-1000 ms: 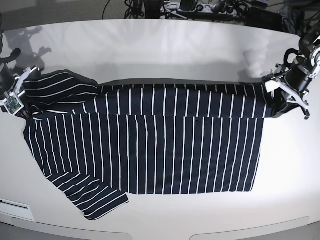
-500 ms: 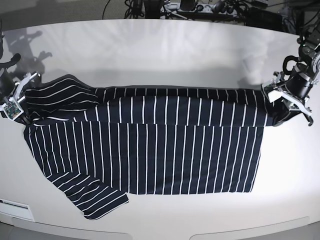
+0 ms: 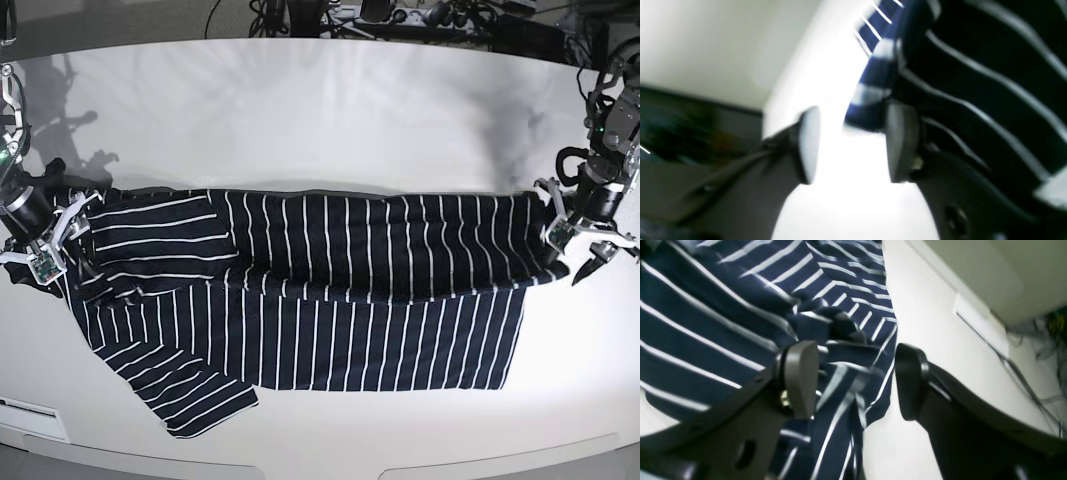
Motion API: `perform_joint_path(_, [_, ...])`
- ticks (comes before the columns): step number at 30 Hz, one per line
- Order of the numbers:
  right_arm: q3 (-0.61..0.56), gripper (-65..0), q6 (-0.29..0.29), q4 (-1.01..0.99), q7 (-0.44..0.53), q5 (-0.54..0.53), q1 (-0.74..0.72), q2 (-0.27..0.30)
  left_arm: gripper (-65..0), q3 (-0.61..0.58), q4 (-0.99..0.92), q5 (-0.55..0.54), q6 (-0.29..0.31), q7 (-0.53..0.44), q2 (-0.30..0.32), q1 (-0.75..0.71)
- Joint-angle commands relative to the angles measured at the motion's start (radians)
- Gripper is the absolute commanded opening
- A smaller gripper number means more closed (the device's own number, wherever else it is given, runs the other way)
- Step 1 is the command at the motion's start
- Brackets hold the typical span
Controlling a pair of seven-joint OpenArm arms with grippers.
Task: Fold the T-shirt properly
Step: 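Lay the lifted shoulder edge down over the shirt body with both grippers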
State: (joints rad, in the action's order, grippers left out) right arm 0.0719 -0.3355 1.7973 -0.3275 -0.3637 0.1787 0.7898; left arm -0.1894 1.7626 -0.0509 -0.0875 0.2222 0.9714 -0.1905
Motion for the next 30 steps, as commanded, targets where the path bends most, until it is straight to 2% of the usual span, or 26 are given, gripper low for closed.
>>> perform_joint_path(1, [0.012,-29.6,0.008,0.014,0.029,-0.006,-0.022,0.024,-32.2,0.014,0.011,-0.002,-0.013,-0.006,0.022,0.016])
perform_joint_path(2, [0.012,-36.2,-0.005,0.014,0.035,-0.006,-0.024,0.023,-35.9,0.014,0.011,-0.012,-0.014,-0.005,0.017,0.017])
perform_joint_path(3, [0.013,-46.0,-0.005,0.014,0.036,-0.006,-0.024,0.022,-44.4,0.014,0.011,-0.011,-0.027,-0.004,0.011,0.016])
perform_joint_path(4, [0.013,-58.2,-0.004,0.014,0.034,-0.008,-0.024,0.022,-57.1,0.014,0.011,-0.011,-0.047,0.002,0.006,0.016])
perform_joint_path(5, [0.013,-65.0,-0.005,0.014,0.020,-0.031,-0.024,0.022,-65.0,0.014,0.011,-0.011,-0.067,0.003,0.004,0.017])
perform_joint_path(9, [0.013,-65.0,-0.020,0.014,-0.026,-0.131,-0.024,0.022,-65.0,0.014,0.011,-0.009,-0.079,0.002,0.003,0.025])
perform_joint_path(10, [0.013,-65.0,-0.033,0.014,-0.030,-0.149,-0.024,0.021,-65.0,0.014,0.011,-0.005,-0.059,0.002,0.003,0.029])
perform_joint_path(11, [0.013,-65.0,-0.043,0.013,-0.033,-0.159,-0.024,0.017,-65.0,0.014,0.005,0.001,-0.014,0.002,0.003,0.038])
perform_joint_path(14, [0.013,-65.0,-0.060,0.003,-0.046,-0.153,-0.024,-0.018,-65.0,0.014,-0.050,-0.017,0.171,-0.016,-0.005,0.076])
perform_joint_path(16, [0.013,-65.0,-0.089,-0.029,-0.051,-0.154,-0.024,-0.049,-65.0,0.014,-0.096,-0.048,0.261,-0.016,-0.024,0.103])
perform_joint_path(22, [0.013,-65.0,-0.150,-0.165,-0.065,-0.153,-0.024,-0.124,-65.0,0.012,-0.191,-0.067,0.422,0.009,-0.098,0.143])
perform_joint_path(24, [0.013,-65.0,-0.166,-0.220,-0.097,-0.155,-0.024,-0.125,-65.0,0.006,-0.211,-0.068,0.481,0.031,-0.108,0.140])
perform_joint_path(27, [0.013,-65.0,-0.195,-0.271,-0.157,-0.162,-0.023,-0.122,-65.0,0.006,-0.230,-0.094,0.527,0.084,-0.116,0.137])
perform_joint_path(30, [0.013,-65.0,-0.202,-0.268,-0.237,-0.246,-0.022,-0.101,-65.0,0.006,-0.220,-0.144,0.556,0.148,-0.112,0.137])
